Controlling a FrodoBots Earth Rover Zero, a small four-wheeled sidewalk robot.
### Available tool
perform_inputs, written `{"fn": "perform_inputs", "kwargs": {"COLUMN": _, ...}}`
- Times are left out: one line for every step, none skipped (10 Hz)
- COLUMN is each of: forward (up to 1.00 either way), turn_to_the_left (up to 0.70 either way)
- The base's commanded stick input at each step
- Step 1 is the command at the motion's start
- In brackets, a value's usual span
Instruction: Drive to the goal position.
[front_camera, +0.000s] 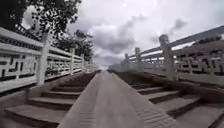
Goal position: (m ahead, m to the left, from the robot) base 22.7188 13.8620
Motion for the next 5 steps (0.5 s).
{"fn": "perform_inputs", "kwargs": {"forward": 0.45, "turn_to_the_left": 0.00}}
{"fn": "perform_inputs", "kwargs": {"forward": 0.45, "turn_to_the_left": 0.00}}
{"fn": "perform_inputs", "kwargs": {"forward": 0.45, "turn_to_the_left": 0.00}}
{"fn": "perform_inputs", "kwargs": {"forward": 0.45, "turn_to_the_left": 0.00}}
{"fn": "perform_inputs", "kwargs": {"forward": 0.45, "turn_to_the_left": 0.00}}
